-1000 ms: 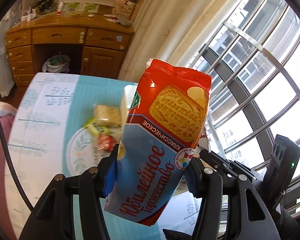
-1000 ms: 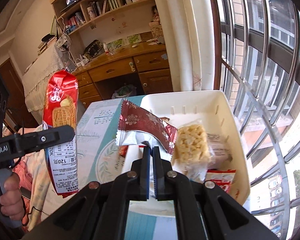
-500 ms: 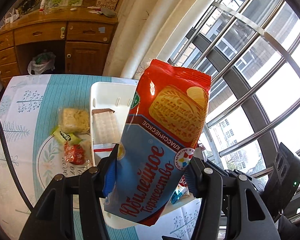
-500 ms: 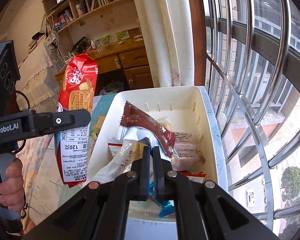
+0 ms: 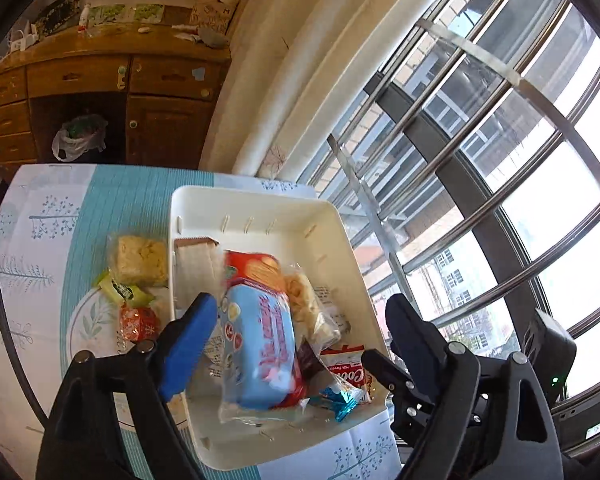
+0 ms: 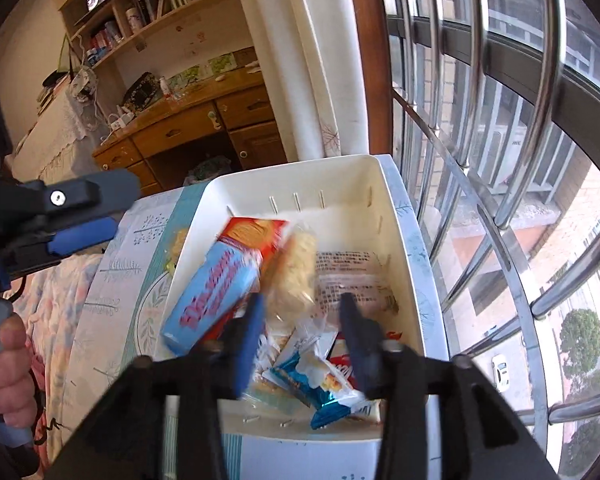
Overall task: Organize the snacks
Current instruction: 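Lower the biscuit pack and chocolate bar into the white tray and open both grippers, then withdraw both grippers from the tray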
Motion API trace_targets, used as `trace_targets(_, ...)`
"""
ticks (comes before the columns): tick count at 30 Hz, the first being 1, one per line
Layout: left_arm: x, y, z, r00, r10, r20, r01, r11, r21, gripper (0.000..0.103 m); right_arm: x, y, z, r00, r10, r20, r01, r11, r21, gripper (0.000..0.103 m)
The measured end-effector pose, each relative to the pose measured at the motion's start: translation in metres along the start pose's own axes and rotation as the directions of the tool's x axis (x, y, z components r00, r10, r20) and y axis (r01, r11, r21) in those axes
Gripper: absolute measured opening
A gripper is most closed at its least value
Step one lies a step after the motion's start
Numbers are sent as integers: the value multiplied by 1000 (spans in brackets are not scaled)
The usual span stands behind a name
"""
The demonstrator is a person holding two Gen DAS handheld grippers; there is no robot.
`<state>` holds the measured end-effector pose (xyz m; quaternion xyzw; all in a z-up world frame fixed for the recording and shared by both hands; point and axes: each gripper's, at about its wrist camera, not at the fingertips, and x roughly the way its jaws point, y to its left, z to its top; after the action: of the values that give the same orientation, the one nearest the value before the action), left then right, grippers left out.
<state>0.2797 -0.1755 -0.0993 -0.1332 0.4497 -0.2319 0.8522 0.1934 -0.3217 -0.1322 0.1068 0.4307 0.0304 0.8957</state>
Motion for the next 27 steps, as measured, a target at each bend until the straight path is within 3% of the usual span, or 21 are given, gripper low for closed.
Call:
trace_targets(10, -39, 32, -7, 999, 34, 25, -33, 998, -53, 85, -1, 11, -5, 1000, -14, -14, 15, 997, 75, 58)
trace_targets(15, -63, 53, -16, 999, 43, 28, -42, 997, -65, 85, -2, 32, -10, 1000, -14, -17, 16, 995, 100, 59)
trace_targets(27, -139, 106, -28, 998, 65, 21, -65, 998, 6, 85, -12, 101, -27, 1000, -13, -7, 14, 980, 199, 60)
